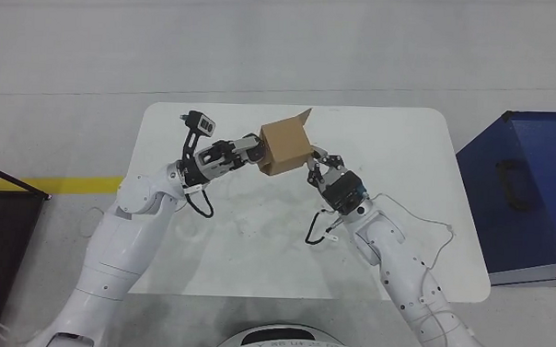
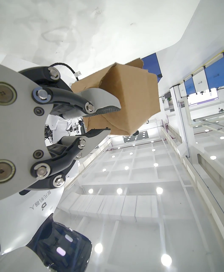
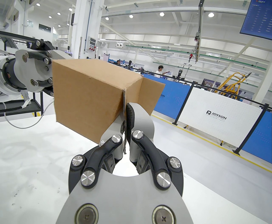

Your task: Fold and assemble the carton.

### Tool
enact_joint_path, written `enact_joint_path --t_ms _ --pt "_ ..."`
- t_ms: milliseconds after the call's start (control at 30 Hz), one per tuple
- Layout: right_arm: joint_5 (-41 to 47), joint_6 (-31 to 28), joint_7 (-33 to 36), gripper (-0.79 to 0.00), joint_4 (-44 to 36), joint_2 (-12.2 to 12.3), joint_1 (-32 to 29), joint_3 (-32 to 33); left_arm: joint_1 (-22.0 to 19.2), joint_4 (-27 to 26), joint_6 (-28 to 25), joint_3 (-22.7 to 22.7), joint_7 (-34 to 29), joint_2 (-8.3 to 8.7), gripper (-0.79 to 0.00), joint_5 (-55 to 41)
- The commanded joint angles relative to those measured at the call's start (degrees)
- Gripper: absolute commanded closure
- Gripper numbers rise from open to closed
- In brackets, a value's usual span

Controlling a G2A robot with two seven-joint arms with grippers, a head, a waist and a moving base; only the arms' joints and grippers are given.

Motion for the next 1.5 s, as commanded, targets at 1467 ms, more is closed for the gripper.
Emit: enact_joint_path --t_ms 1467 --pt "-1.67 0.69 -0.56 0.0 -1.25 0.17 -1.69 0.55 1.24 -1.28 4.68 0.85 0.7 0.49 -0.117 7.56"
